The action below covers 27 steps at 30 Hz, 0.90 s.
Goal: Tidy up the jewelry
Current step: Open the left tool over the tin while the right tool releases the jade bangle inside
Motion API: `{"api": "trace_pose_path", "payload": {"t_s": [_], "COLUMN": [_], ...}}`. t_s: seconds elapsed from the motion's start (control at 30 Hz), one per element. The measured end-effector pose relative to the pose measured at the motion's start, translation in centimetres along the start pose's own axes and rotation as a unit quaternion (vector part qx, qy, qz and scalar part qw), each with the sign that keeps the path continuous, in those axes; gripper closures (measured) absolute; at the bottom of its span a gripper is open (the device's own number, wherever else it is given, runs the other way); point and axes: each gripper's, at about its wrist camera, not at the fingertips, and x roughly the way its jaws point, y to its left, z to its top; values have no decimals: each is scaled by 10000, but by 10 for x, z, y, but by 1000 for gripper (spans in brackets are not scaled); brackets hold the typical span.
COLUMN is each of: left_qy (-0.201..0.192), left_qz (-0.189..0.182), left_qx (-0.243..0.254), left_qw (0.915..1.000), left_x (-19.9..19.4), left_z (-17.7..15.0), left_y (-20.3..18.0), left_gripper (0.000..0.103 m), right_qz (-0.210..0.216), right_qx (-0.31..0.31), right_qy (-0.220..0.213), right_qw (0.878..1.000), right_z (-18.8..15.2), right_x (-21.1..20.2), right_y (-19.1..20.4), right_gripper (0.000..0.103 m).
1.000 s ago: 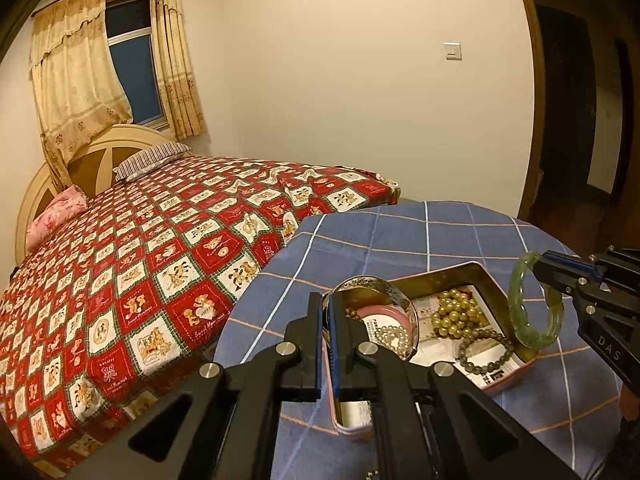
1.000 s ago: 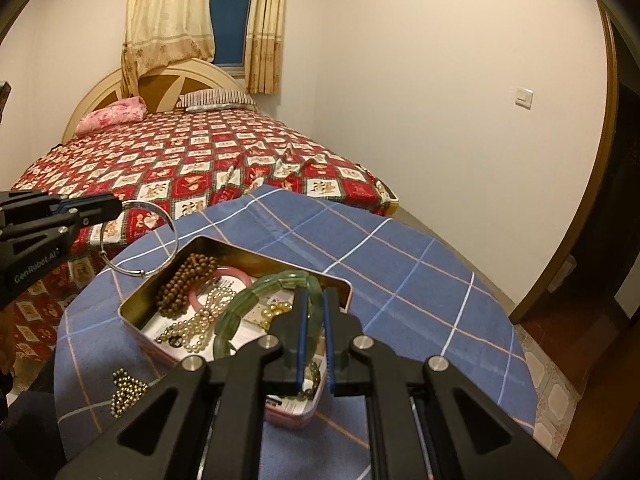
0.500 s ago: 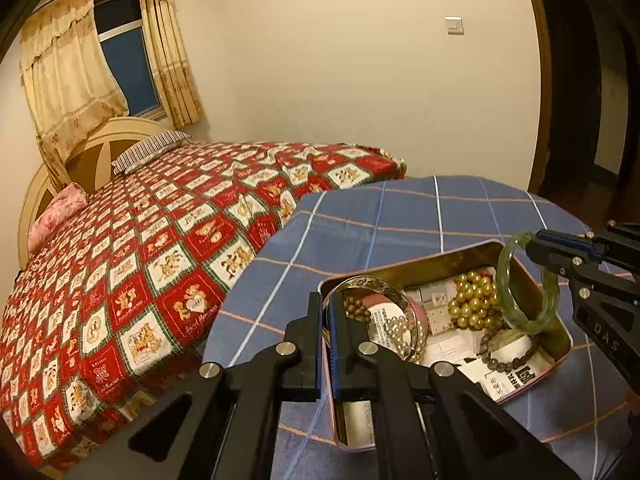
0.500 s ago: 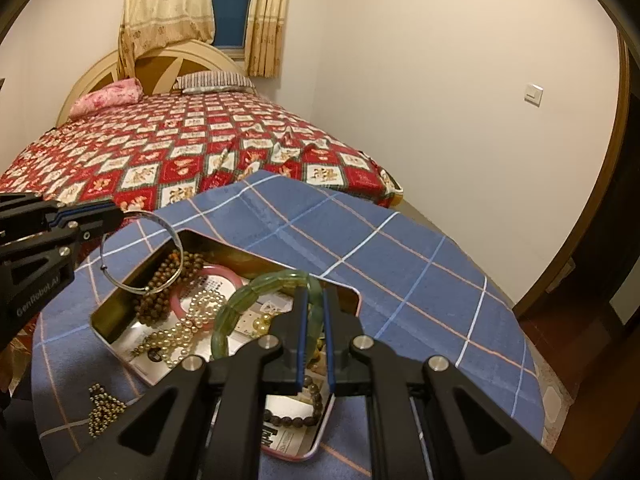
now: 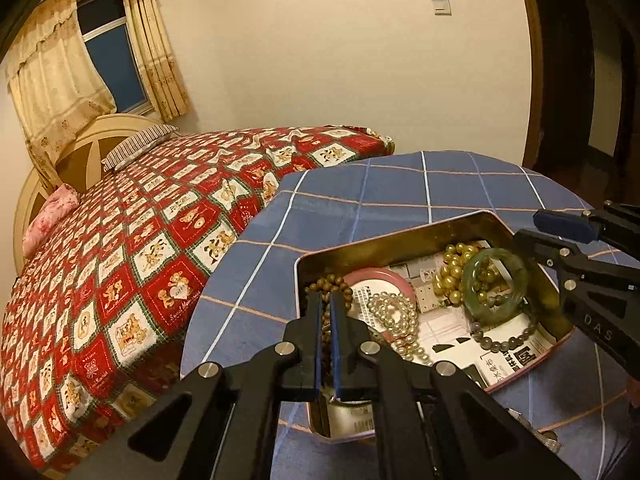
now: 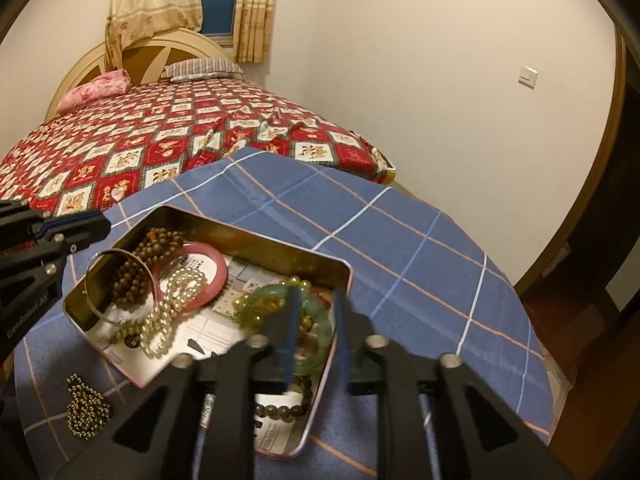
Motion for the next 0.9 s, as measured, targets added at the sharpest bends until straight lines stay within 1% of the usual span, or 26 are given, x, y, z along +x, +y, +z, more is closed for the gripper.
{"api": "trace_pose_path", "payload": {"t_s": [0.07, 0.1, 0.13, 0.17, 0.2, 0.23, 0.3, 0.43, 0.9], "left_qy": [10, -19, -126, -229, -254, -205, -184, -143, -74], "left_qz": [21, 63, 171, 207, 151, 125, 198, 241, 322], "left_qx": [-44, -73, -111, -128, -123, -106, -49, -67, -64], "left_qw": [10000, 10000, 9997, 9994, 9995, 9997, 9996, 9996, 9994], "left_x": [-2, -4, -8, -12, -14, -14, -13, -13, -16], "left_z": [-2, -3, -5, -6, -7, -8, -9, -11, -14], "left_y": [0, 0, 0, 0, 0, -2, -4, -2, -4], "left_gripper": [75, 43, 21, 20, 20, 20, 20, 20, 20], "right_qz": [-13, -7, 12, 10, -6, -10, -10, -35, 14], "right_qx": [21, 39, 62, 62, 47, 39, 50, 94, 142], "right_qy": [-11, -18, -32, -38, -34, -24, -8, -38, -29], "right_qw": [10000, 10000, 10000, 10000, 10000, 10000, 10000, 9999, 9999], "right_z": [-1, -2, -3, -4, -5, -6, -7, -9, -17], "right_x": [-2, -3, -5, -6, -7, -7, -7, -9, -16], "right_y": [0, 0, 0, 0, 0, 1, 1, 0, 1], "right_gripper": [66, 64, 59, 56, 56, 56, 56, 50, 48]}}
